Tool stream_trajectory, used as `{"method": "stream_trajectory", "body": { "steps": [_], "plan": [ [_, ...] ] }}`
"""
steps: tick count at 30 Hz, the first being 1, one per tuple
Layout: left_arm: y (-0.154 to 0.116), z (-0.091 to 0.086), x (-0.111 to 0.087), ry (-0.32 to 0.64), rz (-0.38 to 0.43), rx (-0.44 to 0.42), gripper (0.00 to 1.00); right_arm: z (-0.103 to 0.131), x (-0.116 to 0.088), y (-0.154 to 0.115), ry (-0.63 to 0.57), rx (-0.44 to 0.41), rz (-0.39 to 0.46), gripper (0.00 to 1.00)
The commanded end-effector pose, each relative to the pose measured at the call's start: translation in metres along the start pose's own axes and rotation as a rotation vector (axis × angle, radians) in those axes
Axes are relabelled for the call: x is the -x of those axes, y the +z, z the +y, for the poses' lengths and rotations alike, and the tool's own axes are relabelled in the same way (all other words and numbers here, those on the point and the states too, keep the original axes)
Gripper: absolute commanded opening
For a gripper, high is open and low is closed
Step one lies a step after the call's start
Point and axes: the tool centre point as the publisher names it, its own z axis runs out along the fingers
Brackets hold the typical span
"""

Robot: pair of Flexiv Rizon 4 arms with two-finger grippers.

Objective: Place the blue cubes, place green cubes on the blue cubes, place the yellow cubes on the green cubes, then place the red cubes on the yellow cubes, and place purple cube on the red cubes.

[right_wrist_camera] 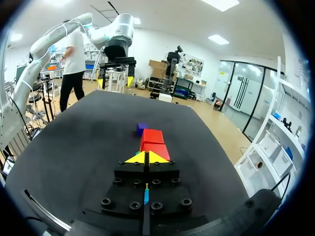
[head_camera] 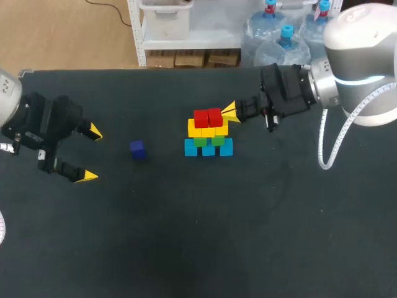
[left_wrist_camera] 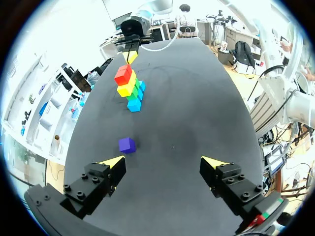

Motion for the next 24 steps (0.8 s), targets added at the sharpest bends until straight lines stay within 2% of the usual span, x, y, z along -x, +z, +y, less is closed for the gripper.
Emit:
{"method": "stream_trajectory", "body": {
  "steps": [1,24],
  "plan": [
    [0.0003,-0.0002,-0.0023,0.005,-0.009,0.002,1.00,-0.0002,0.0006,0.0002,-0.001,-0.001,-0.001,0.00],
    [0.0003,-0.0002,-0.0023,0.005,-0.009,0.002,1.00,-0.0012,0.0018,0.0023,-0.005,0.007,-0.003,0.00]
  ]
}}
